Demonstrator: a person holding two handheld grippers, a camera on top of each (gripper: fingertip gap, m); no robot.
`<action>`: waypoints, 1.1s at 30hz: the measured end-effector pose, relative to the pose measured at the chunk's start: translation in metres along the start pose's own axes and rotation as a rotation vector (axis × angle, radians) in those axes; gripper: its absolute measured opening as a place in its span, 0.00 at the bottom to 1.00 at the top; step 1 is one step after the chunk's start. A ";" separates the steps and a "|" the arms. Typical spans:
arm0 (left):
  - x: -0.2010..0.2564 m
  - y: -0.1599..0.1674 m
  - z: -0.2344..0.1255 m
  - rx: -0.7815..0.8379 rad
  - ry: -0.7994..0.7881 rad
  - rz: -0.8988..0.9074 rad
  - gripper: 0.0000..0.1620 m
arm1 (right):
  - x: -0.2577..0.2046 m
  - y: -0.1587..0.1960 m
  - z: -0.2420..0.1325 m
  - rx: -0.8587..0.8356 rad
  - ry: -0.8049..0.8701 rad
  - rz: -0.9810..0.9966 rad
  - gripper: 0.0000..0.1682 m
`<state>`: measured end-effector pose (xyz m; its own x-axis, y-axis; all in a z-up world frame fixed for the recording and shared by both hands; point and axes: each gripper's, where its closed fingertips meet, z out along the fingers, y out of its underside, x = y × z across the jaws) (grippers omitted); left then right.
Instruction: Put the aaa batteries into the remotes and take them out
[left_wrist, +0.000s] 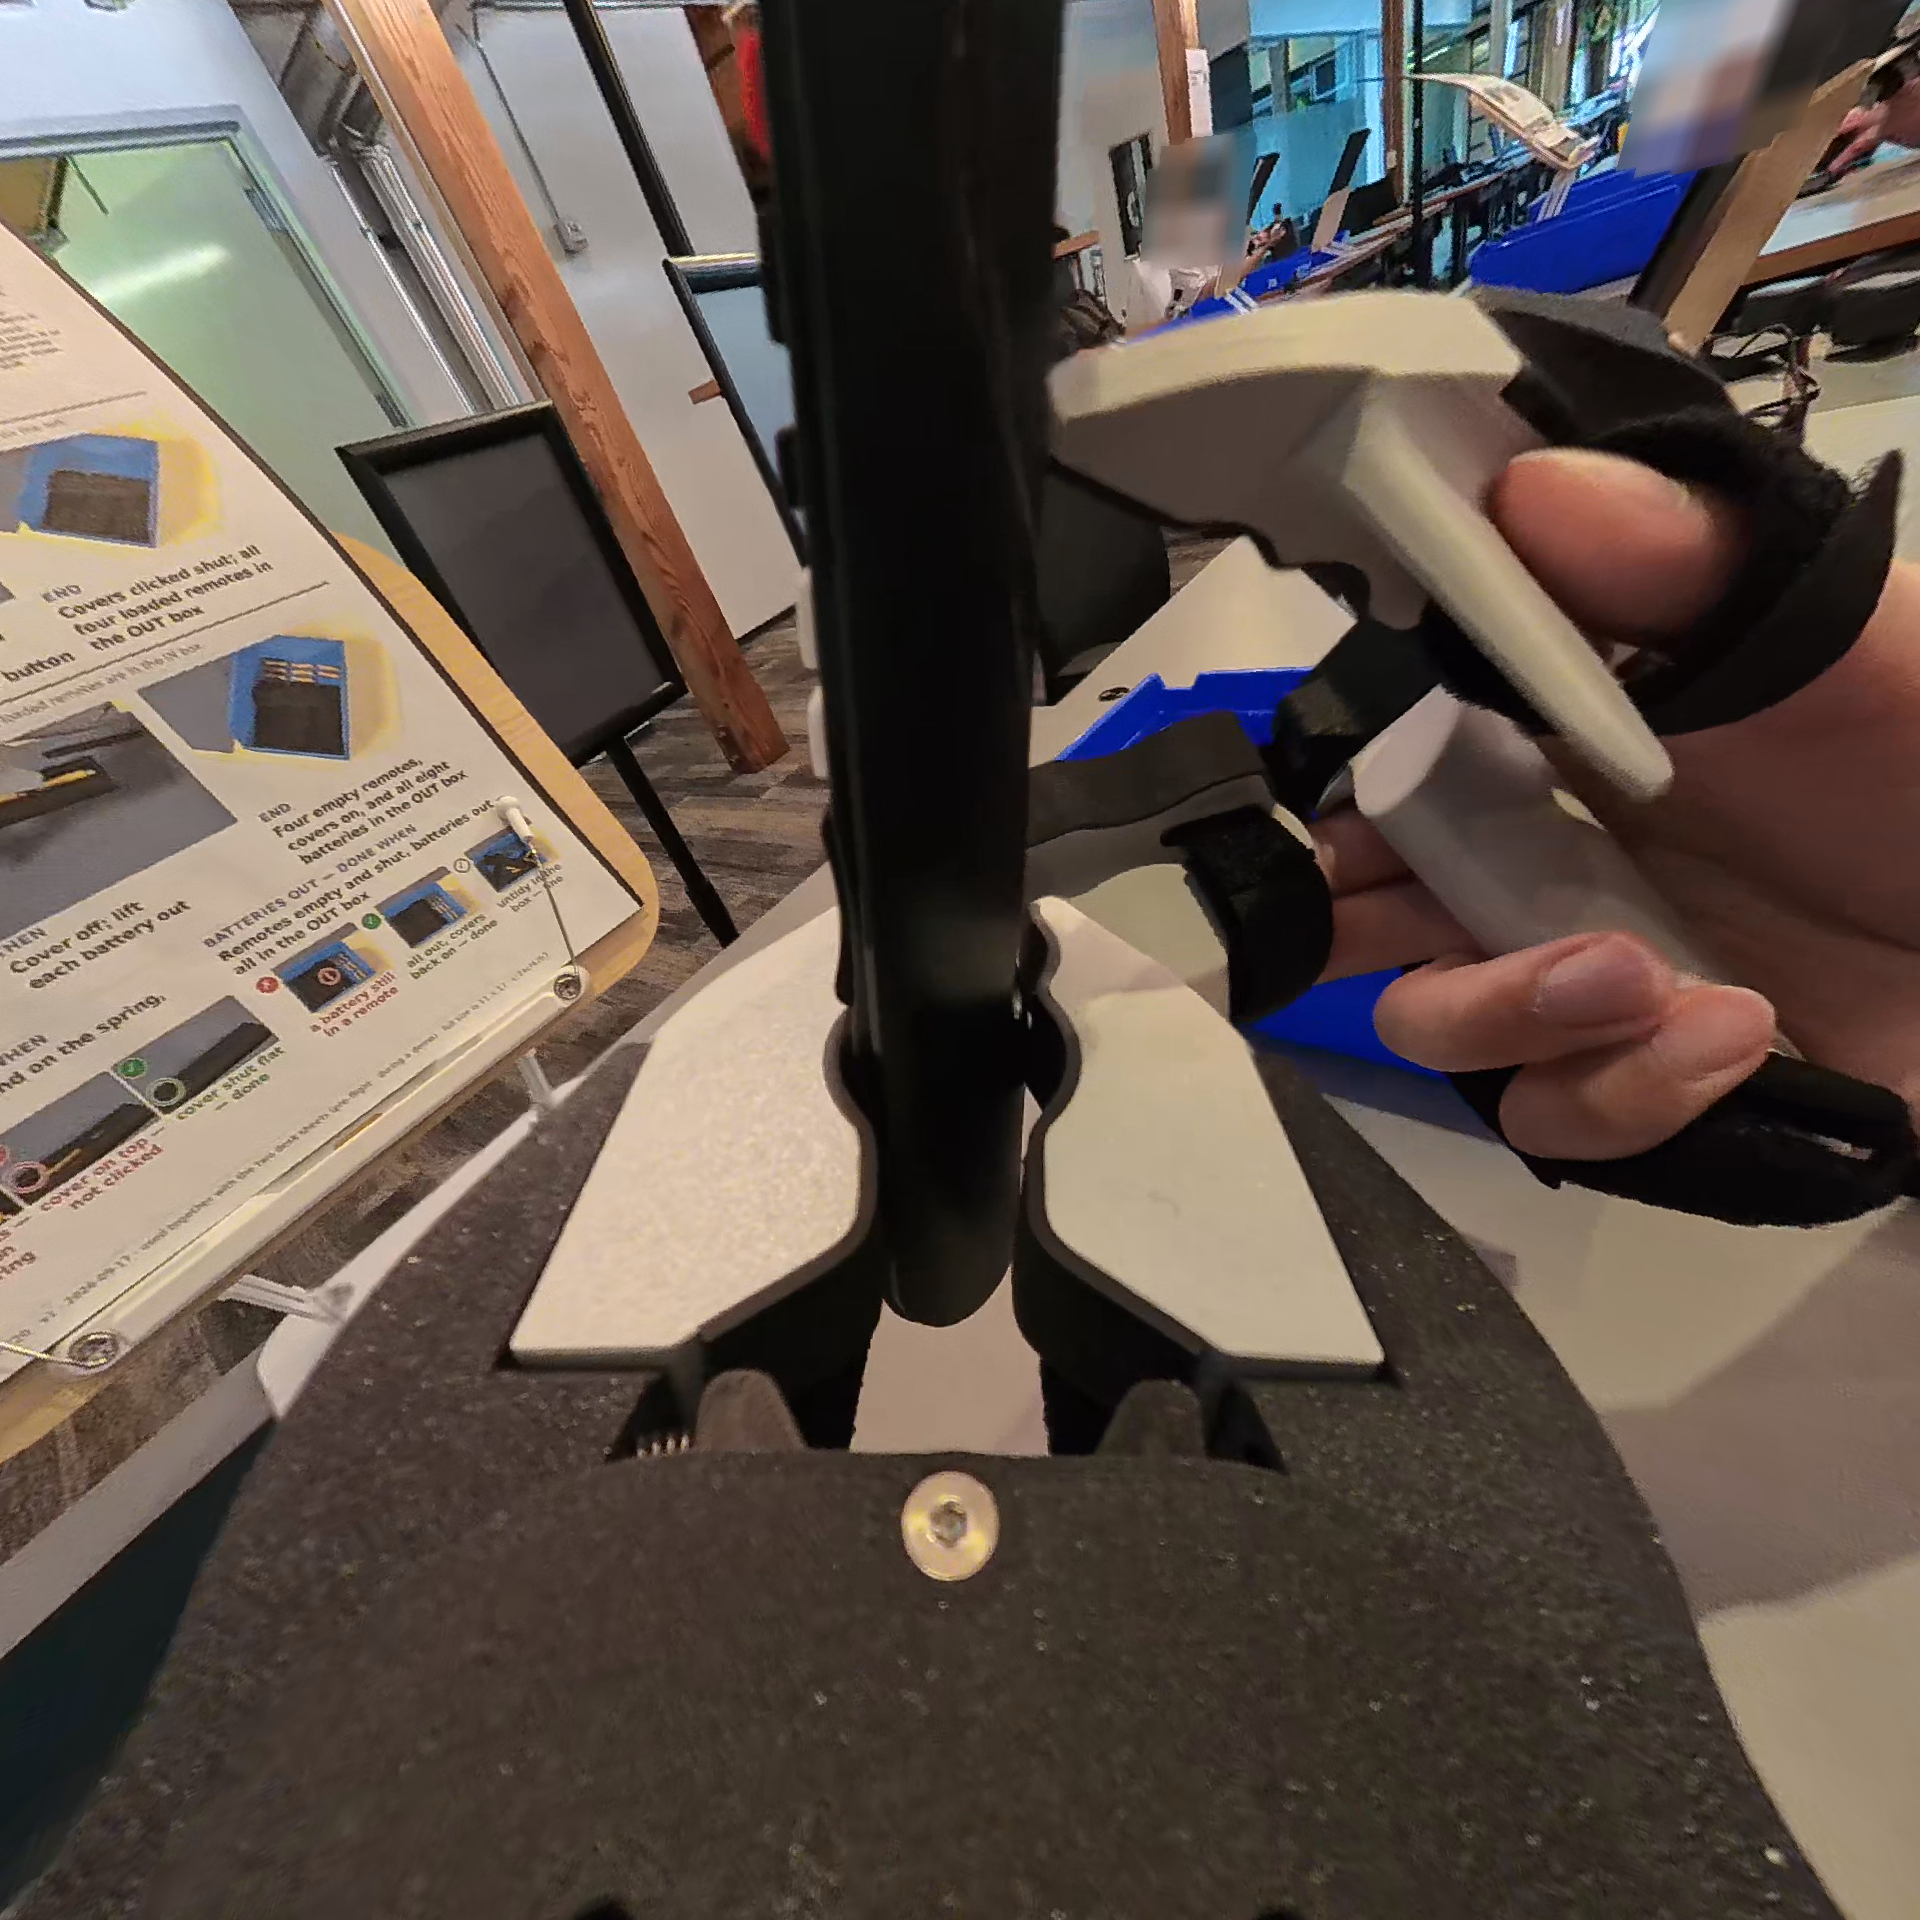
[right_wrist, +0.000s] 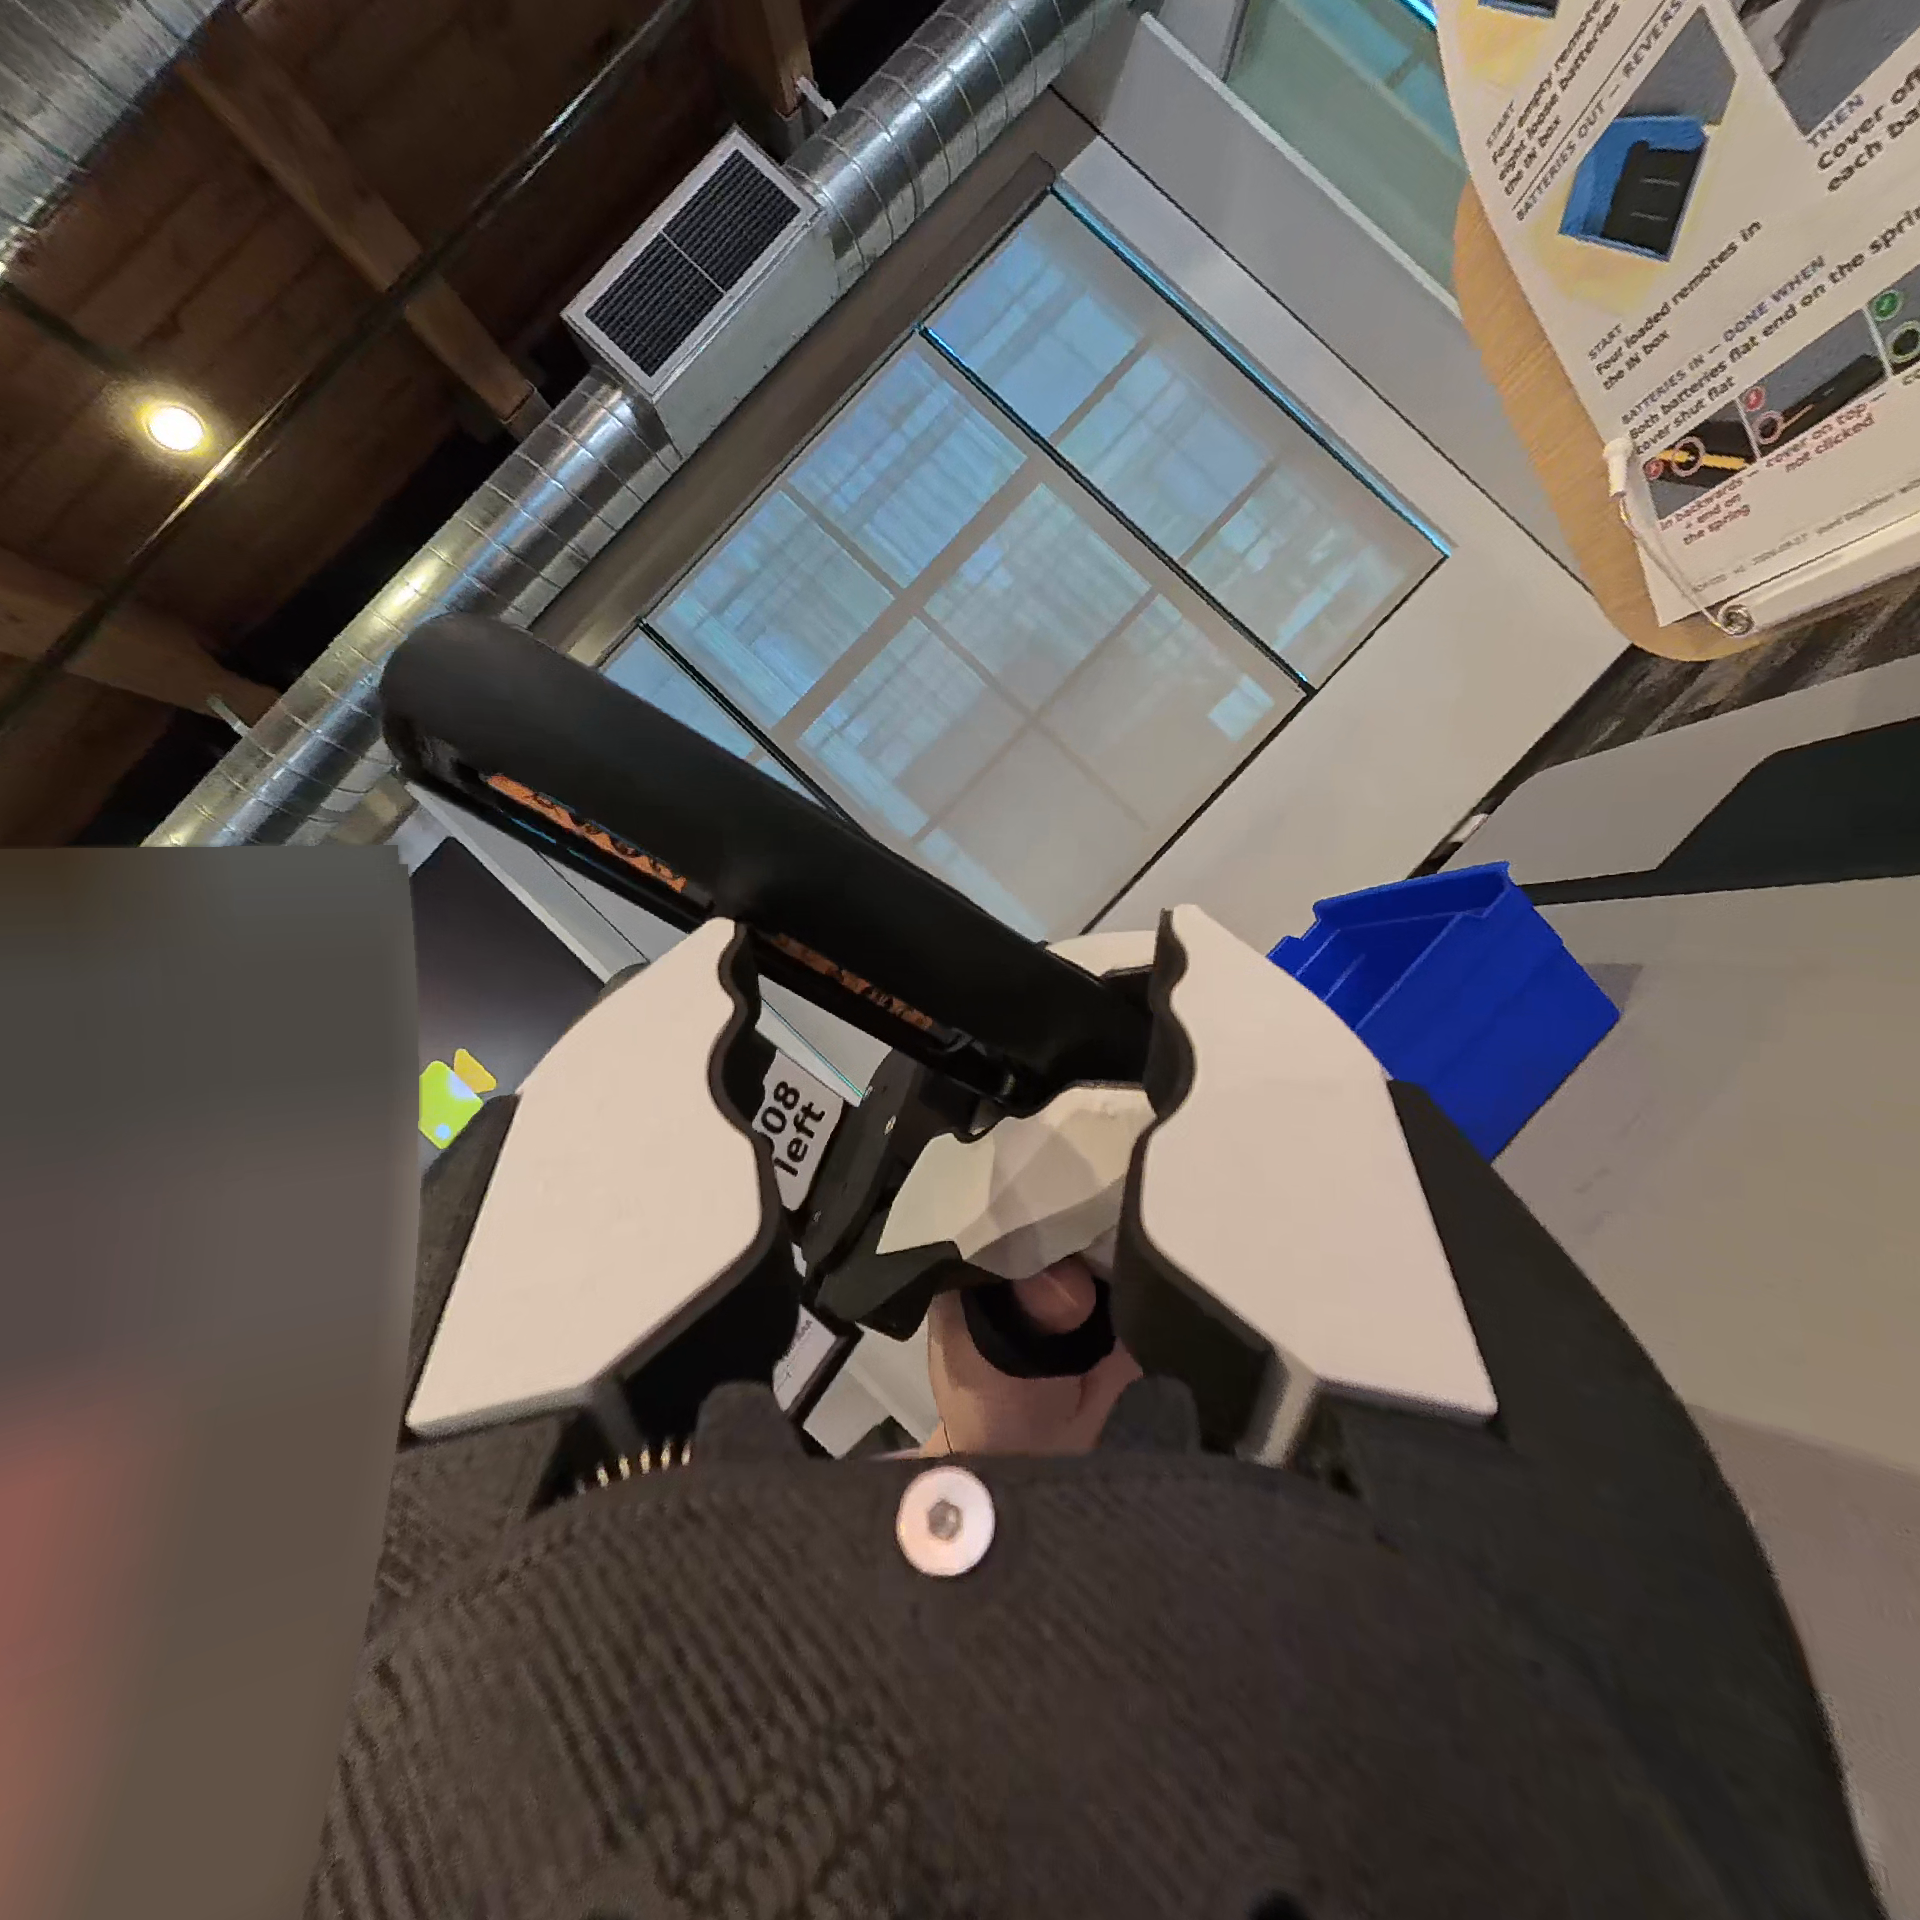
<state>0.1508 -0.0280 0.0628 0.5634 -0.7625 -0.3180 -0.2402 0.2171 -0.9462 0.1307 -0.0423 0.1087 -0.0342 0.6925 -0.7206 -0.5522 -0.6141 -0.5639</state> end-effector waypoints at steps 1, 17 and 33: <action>0.000 0.000 0.000 -0.001 -0.010 0.014 0.16 | 0.000 0.000 0.000 0.000 -0.007 -0.006 0.45; 0.029 -0.001 0.002 0.001 0.221 -0.303 0.15 | -0.012 -0.024 -0.011 0.113 0.174 -0.690 0.35; 0.039 -0.003 0.000 -0.019 0.275 -0.375 0.15 | -0.035 -0.034 -0.016 0.150 0.395 -1.379 0.34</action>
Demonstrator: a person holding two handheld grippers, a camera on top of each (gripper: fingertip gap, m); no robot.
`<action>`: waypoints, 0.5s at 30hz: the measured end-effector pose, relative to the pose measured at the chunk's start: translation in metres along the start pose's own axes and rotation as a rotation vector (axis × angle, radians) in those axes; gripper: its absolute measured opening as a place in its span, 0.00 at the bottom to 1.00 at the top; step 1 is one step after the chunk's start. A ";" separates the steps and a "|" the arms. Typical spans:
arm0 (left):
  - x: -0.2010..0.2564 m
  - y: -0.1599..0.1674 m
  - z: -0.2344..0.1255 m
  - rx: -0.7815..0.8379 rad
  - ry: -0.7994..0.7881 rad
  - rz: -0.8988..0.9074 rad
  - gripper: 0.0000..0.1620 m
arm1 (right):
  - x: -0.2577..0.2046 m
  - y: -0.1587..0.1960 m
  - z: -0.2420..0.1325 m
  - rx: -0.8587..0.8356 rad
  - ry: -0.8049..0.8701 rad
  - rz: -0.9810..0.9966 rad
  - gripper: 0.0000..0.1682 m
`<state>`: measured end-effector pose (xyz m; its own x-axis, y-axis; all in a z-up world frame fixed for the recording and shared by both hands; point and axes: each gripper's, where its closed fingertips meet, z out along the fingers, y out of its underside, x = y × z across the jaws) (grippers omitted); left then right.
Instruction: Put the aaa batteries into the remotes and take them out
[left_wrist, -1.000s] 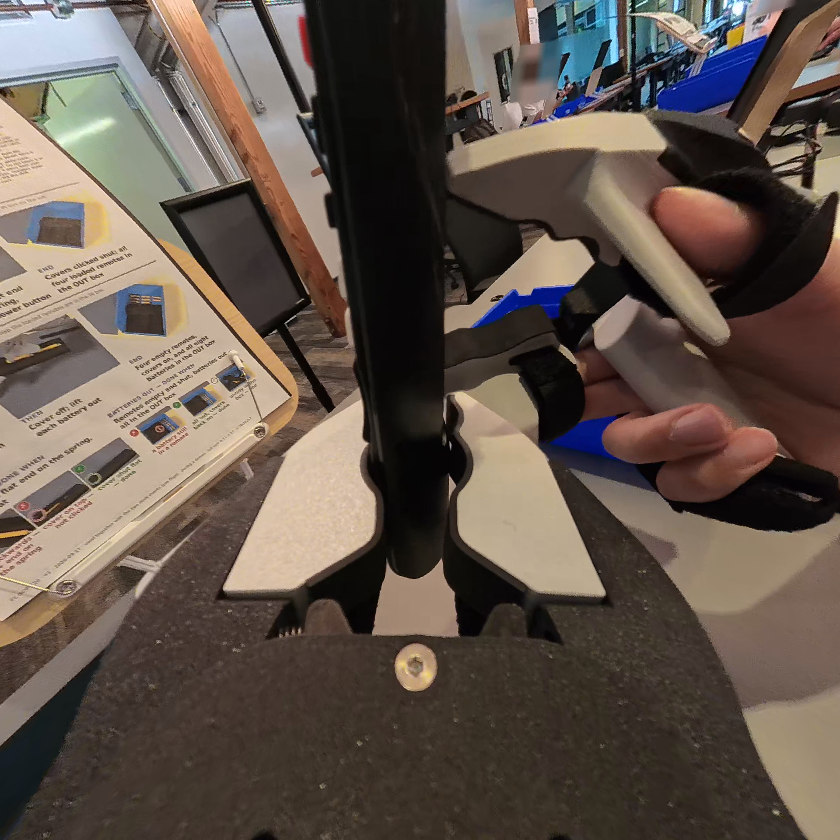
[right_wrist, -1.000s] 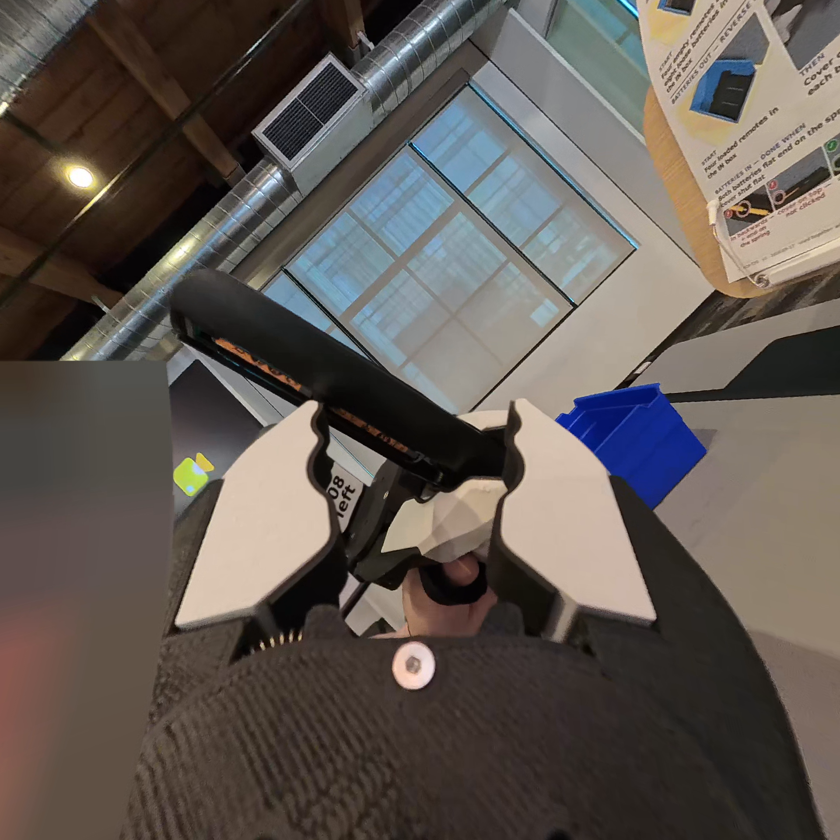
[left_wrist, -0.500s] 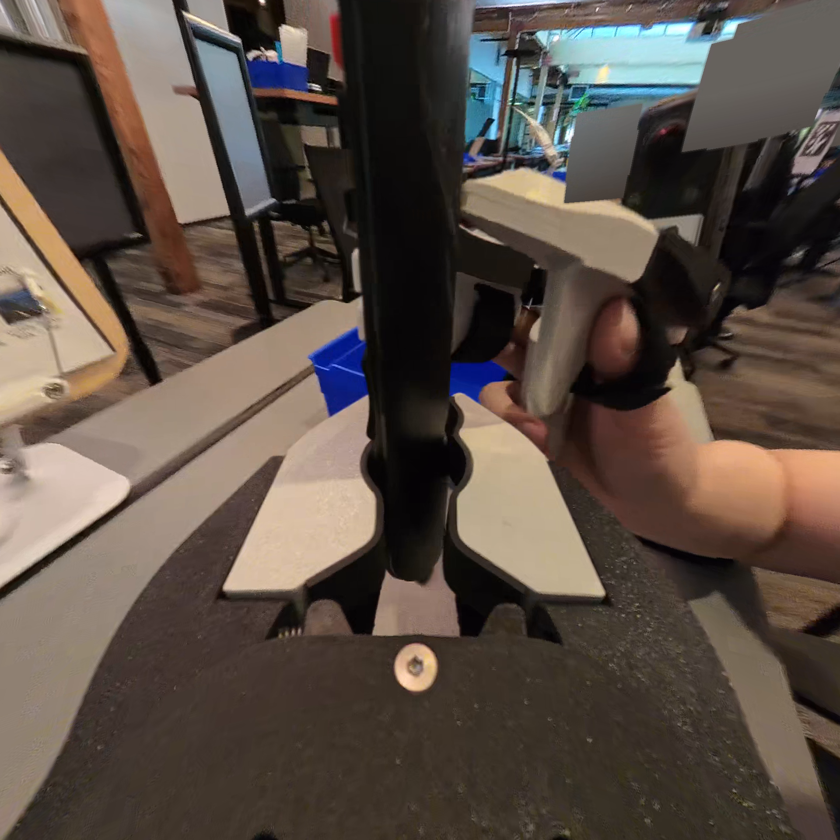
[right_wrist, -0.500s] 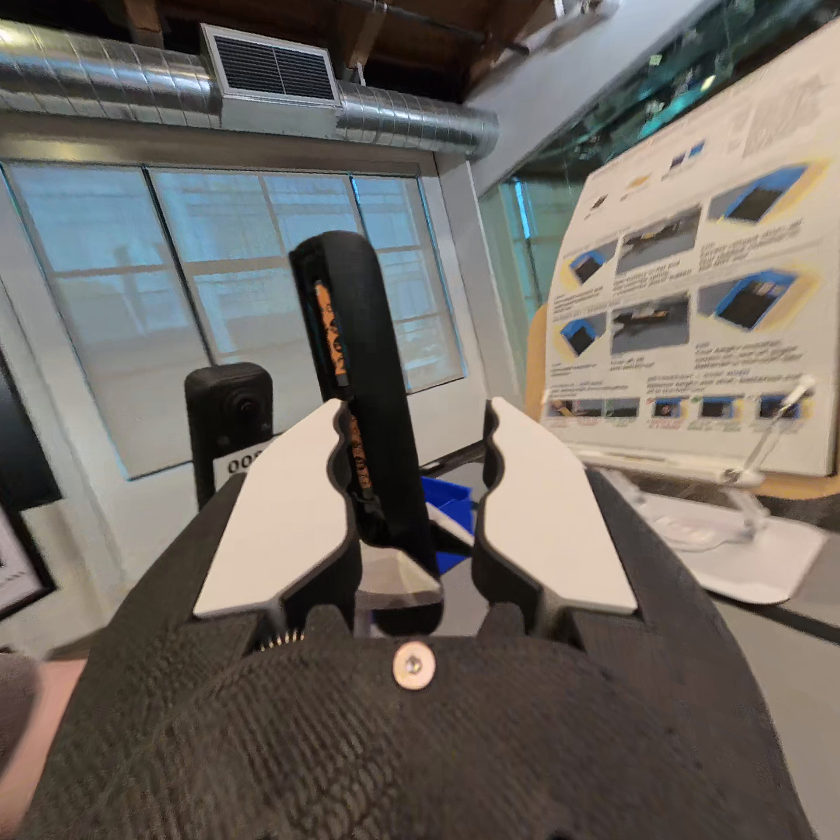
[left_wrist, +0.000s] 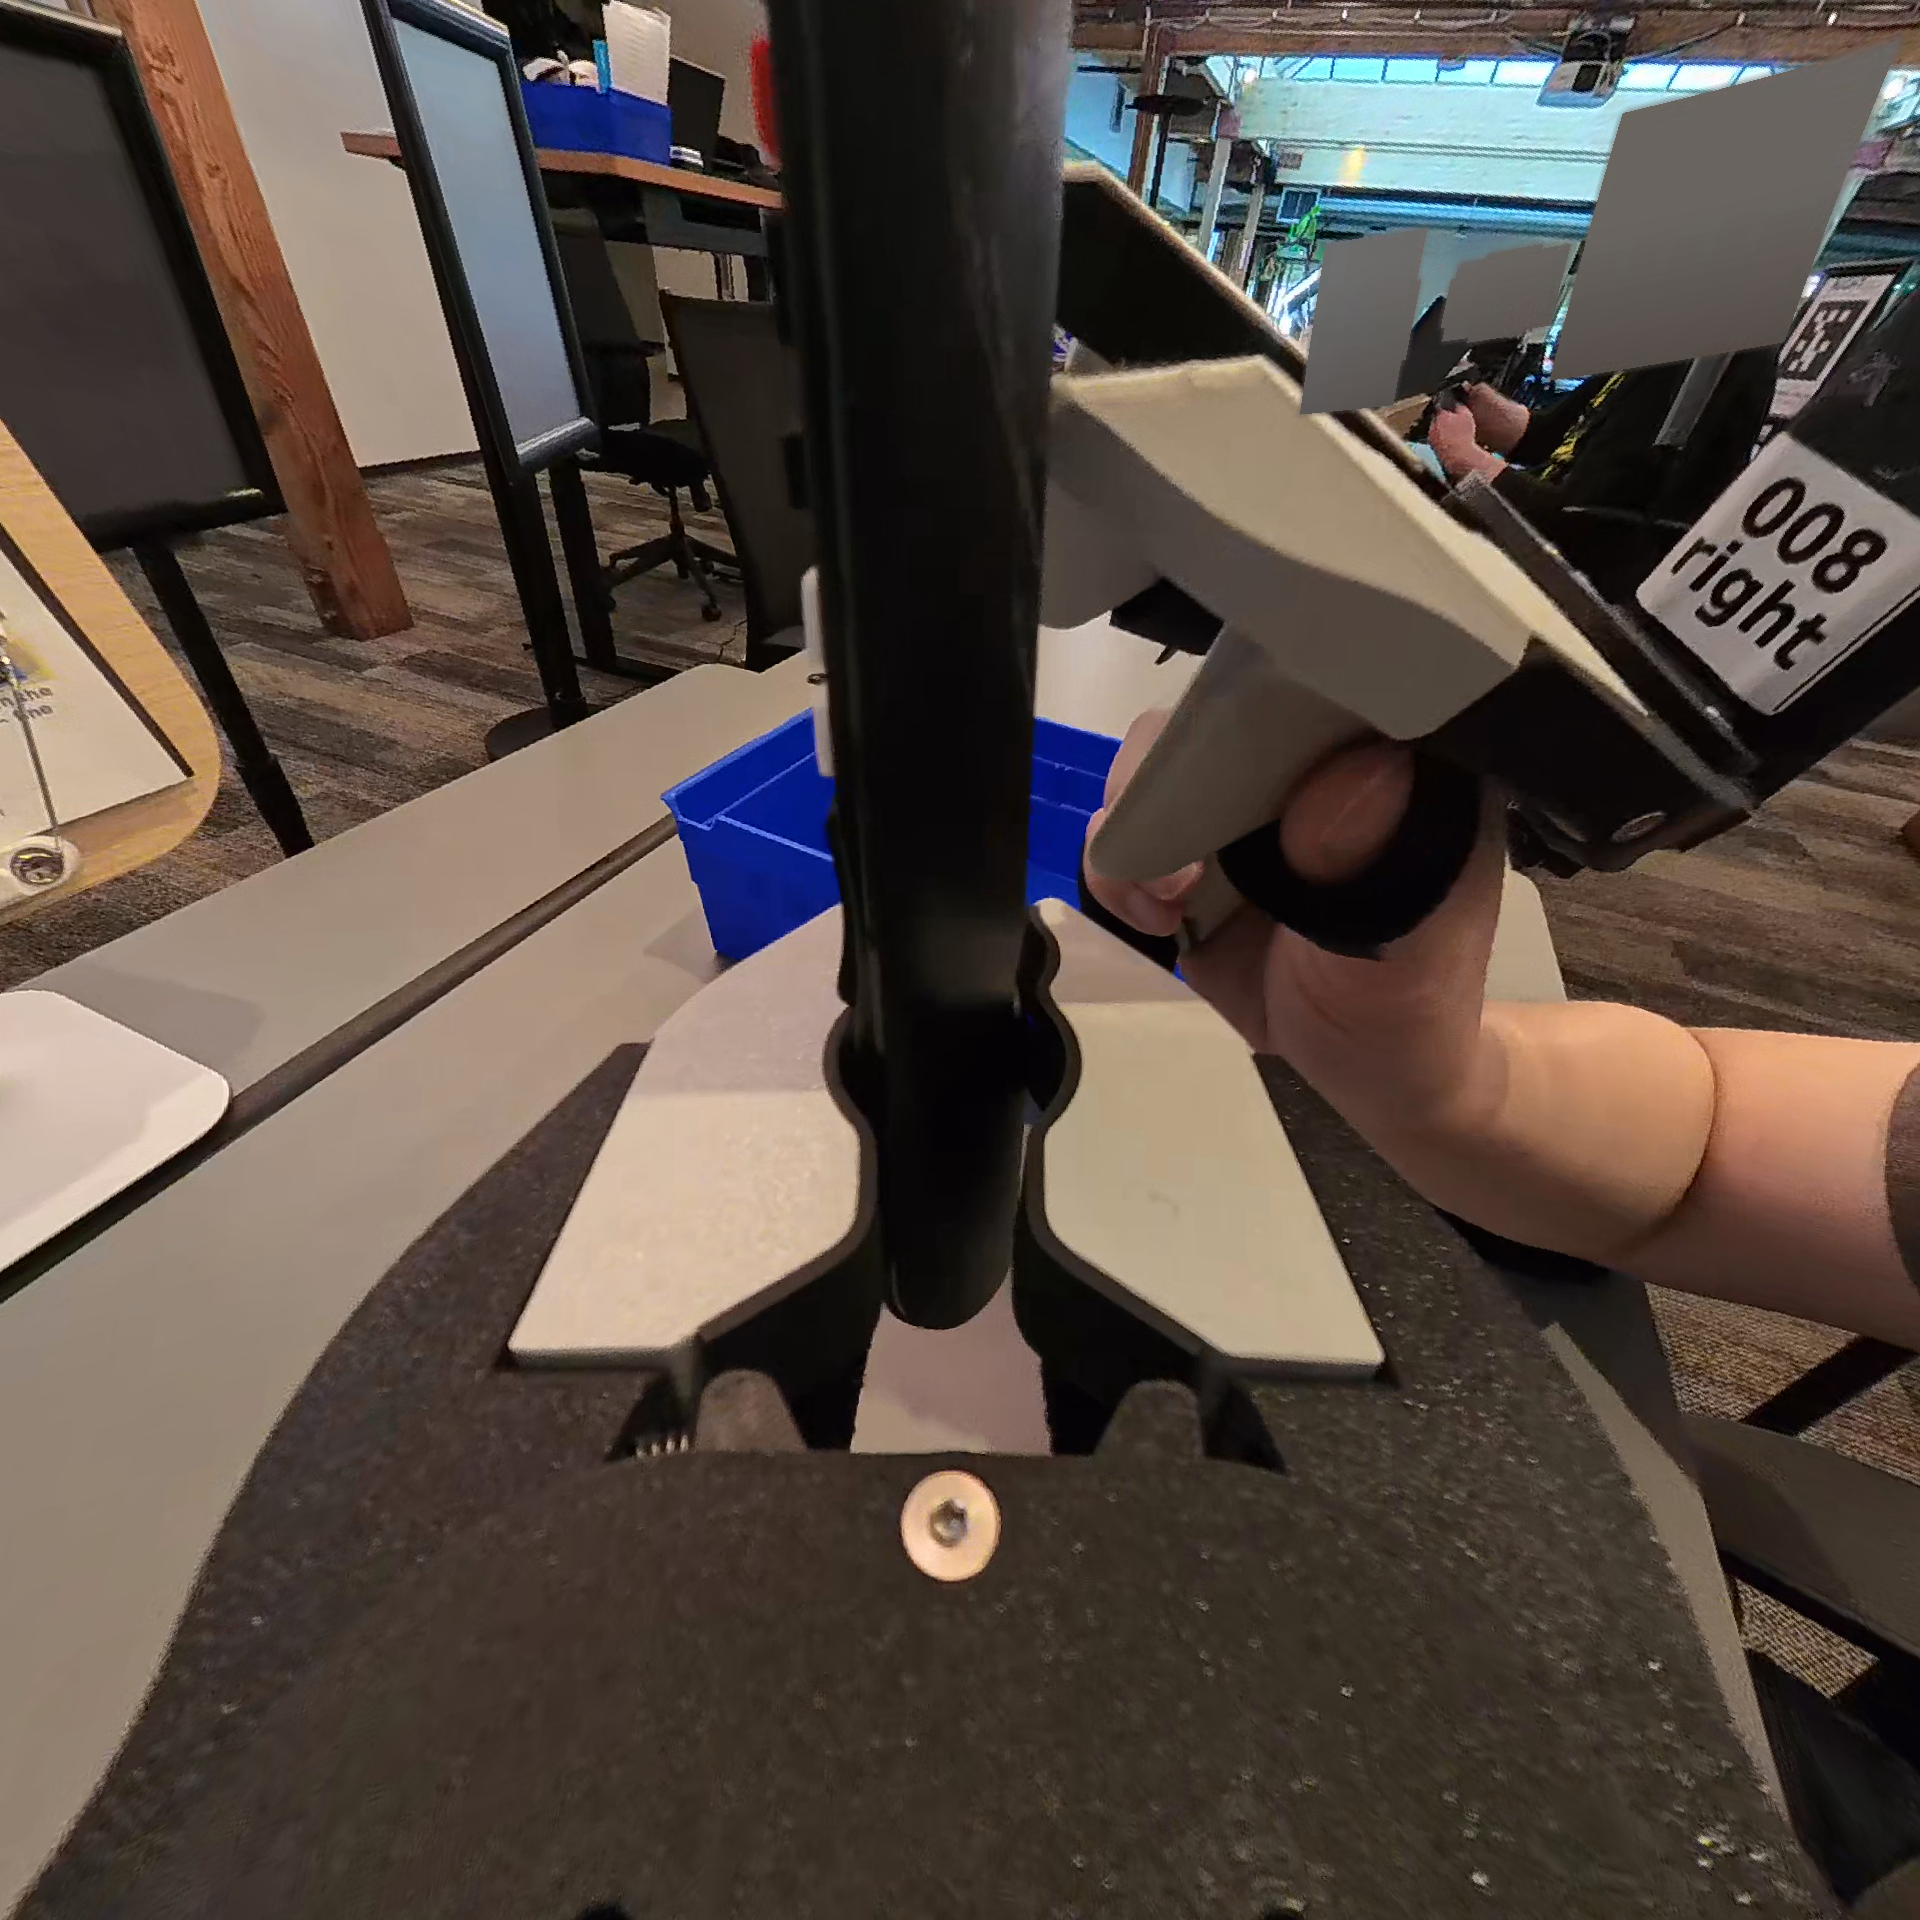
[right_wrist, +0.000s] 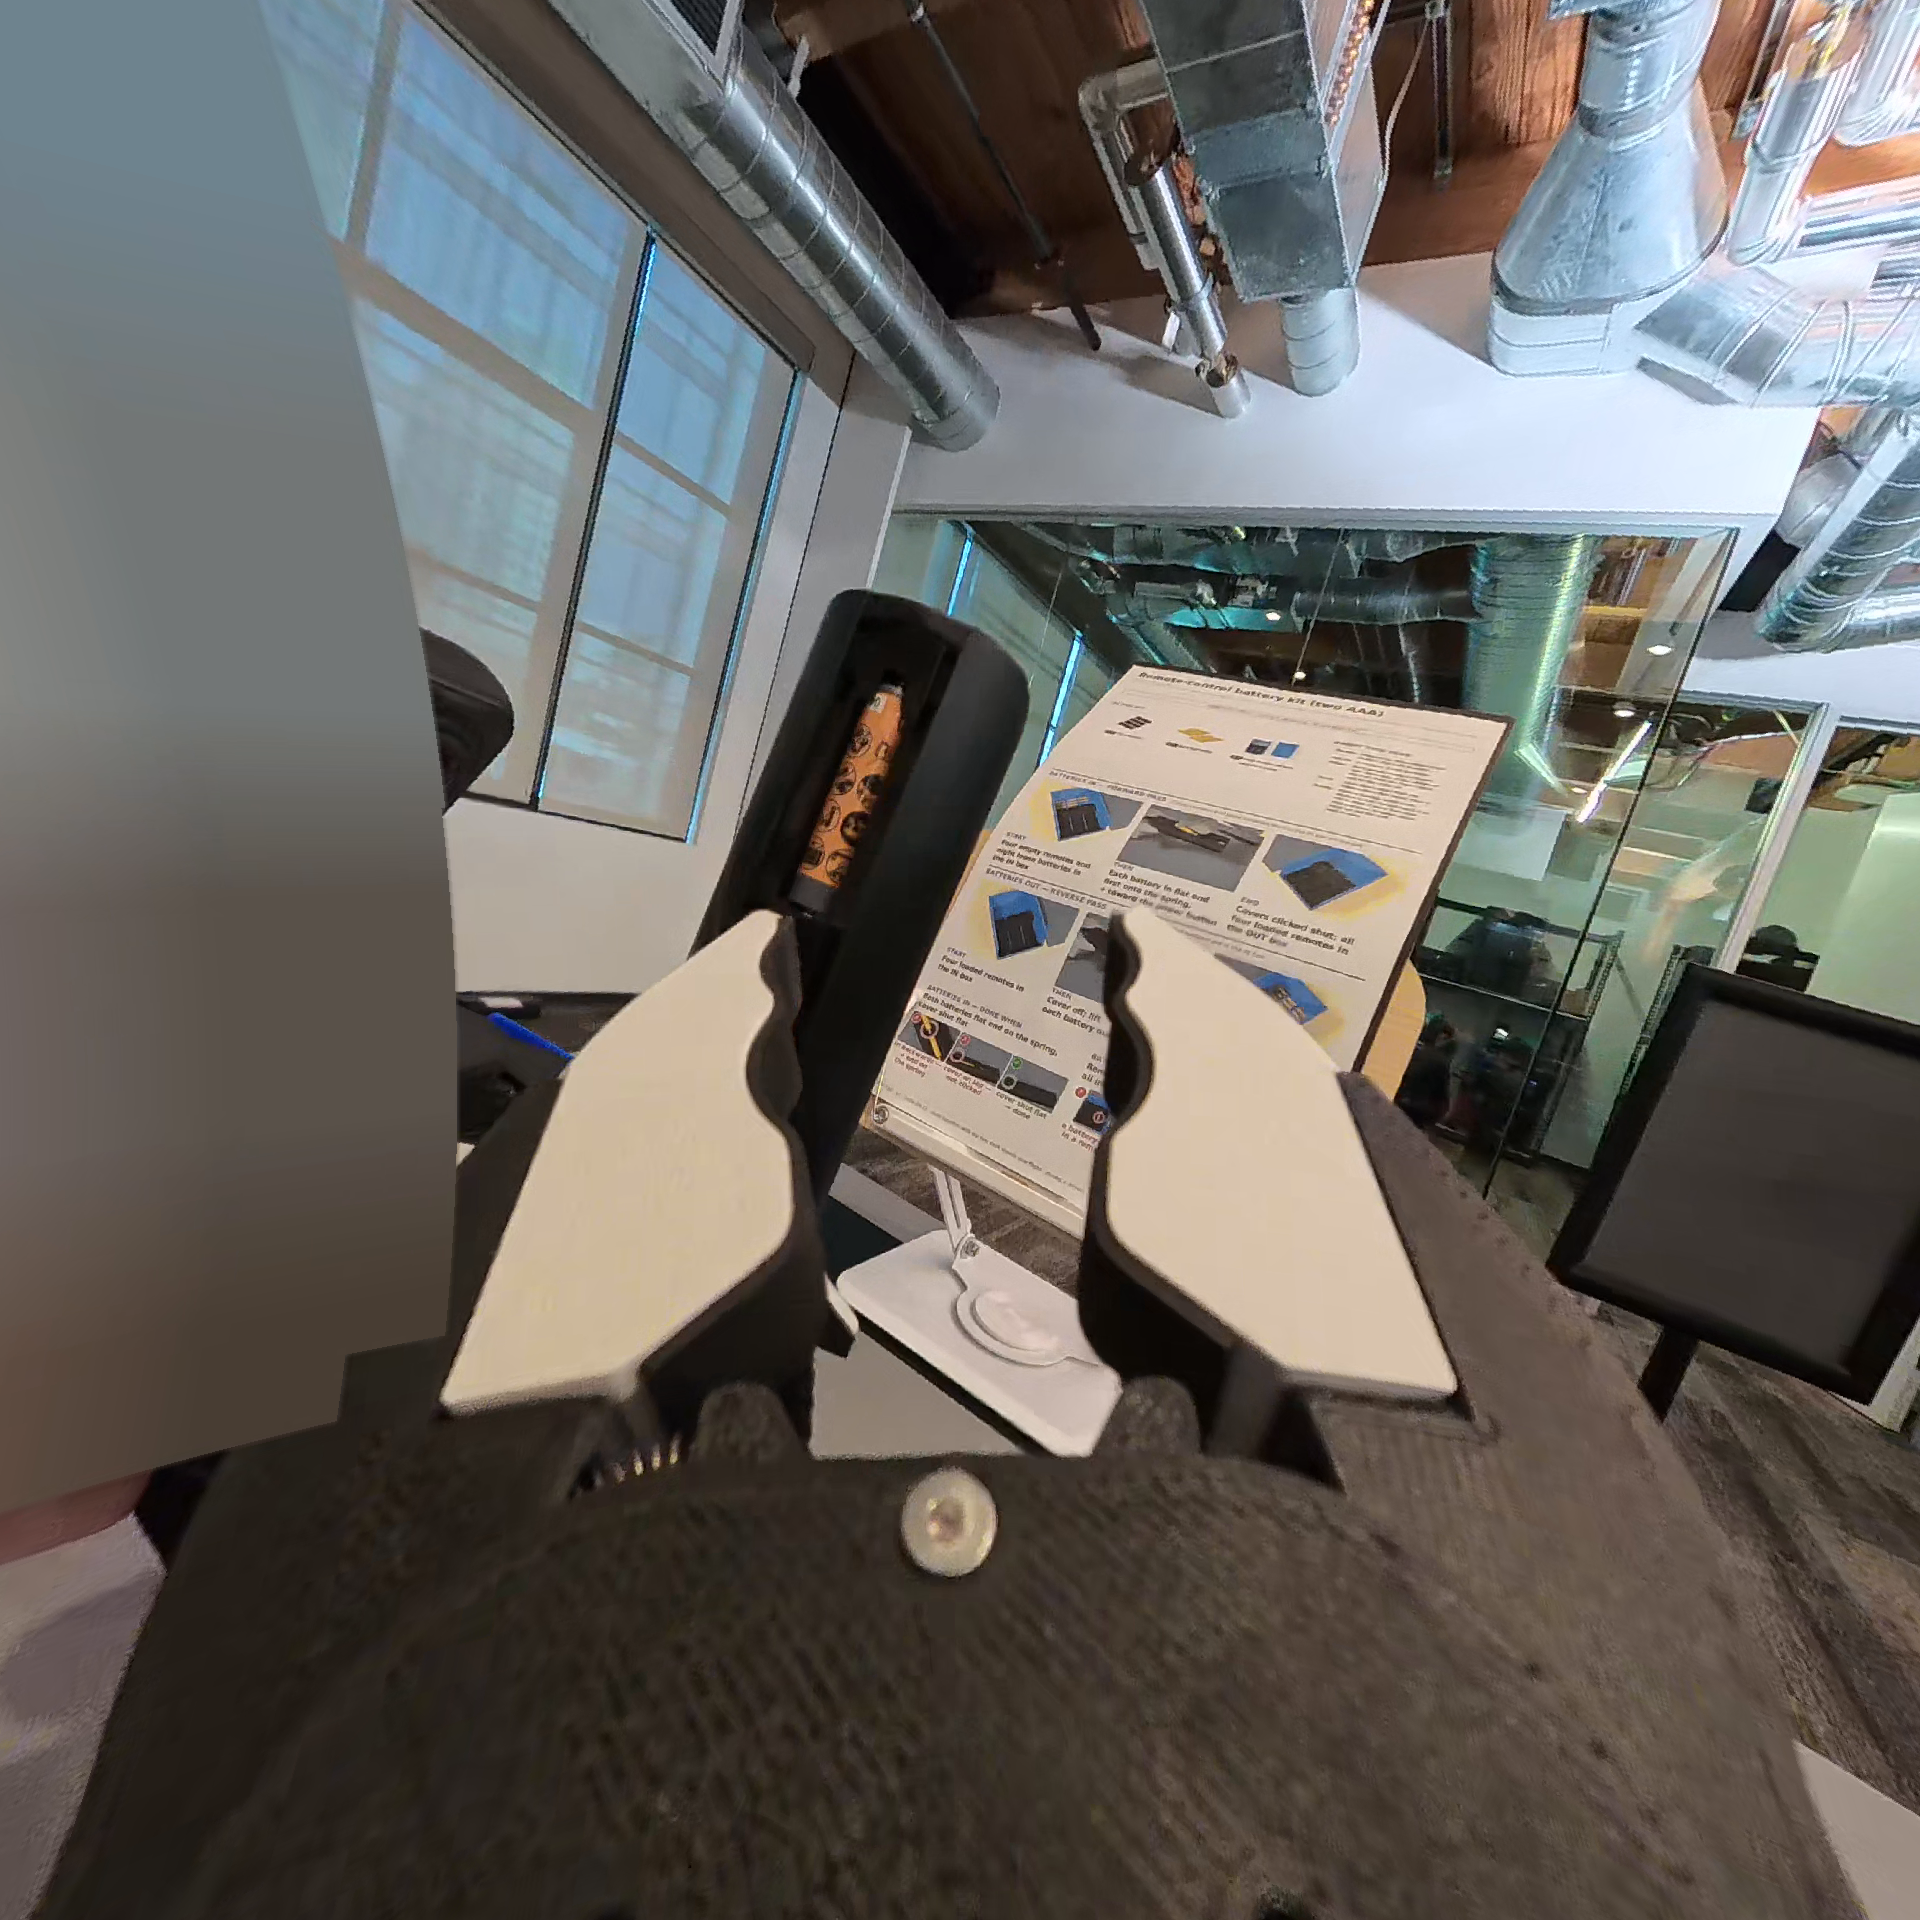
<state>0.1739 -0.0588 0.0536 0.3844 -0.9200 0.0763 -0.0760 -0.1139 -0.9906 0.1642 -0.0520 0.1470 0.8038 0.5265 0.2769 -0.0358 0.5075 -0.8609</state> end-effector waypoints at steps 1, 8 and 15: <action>0.000 0.000 0.000 0.000 0.000 0.000 0.15 | 0.000 0.000 0.000 0.002 0.003 -0.014 0.34; 0.011 0.001 0.001 -0.004 0.077 -0.086 0.16 | -0.001 -0.004 -0.003 0.029 0.032 -0.115 0.34; 0.015 0.002 0.002 -0.009 0.128 -0.170 0.16 | 0.002 -0.002 -0.002 0.019 0.021 -0.082 0.33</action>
<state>0.1808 -0.0719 0.0524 0.2725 -0.9272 0.2569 -0.0281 -0.2745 -0.9612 0.1671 -0.0530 0.1485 0.8169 0.4679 0.3372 0.0200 0.5613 -0.8273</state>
